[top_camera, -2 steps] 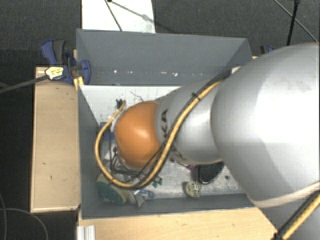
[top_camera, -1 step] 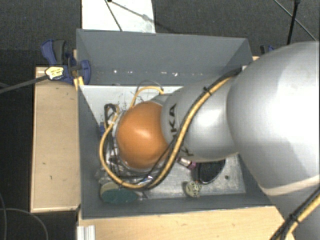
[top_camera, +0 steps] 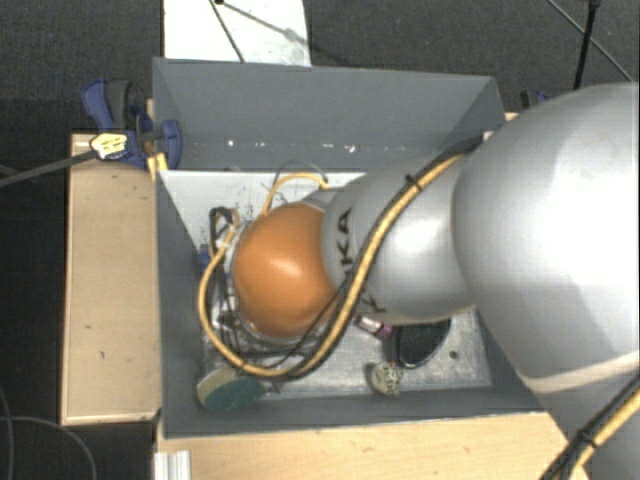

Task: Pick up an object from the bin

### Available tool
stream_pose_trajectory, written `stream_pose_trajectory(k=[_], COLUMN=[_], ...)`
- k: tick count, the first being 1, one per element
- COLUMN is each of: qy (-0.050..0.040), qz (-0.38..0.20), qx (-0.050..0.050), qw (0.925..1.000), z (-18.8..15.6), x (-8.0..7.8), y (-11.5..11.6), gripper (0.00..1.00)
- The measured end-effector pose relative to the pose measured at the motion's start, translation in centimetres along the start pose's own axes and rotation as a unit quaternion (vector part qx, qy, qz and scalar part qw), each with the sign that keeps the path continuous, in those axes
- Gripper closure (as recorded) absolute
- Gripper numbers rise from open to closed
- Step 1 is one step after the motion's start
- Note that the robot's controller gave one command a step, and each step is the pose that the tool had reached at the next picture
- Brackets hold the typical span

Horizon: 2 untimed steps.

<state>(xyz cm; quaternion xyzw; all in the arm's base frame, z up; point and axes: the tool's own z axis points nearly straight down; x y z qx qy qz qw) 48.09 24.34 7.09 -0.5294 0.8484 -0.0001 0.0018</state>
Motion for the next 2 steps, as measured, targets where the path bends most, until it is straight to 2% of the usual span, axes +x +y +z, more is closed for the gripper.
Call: stream_pose_trajectory(k=[1,2], qy=[-0.0024,-0.0038], qz=[-0.005,-0.008], qx=[0.002,0.002], qw=[1.0000,1.0000], z=[-12.8,-22.9], x=[1.5,-1.3], y=[-1.1,0.2], gripper=[1.00,1.00])
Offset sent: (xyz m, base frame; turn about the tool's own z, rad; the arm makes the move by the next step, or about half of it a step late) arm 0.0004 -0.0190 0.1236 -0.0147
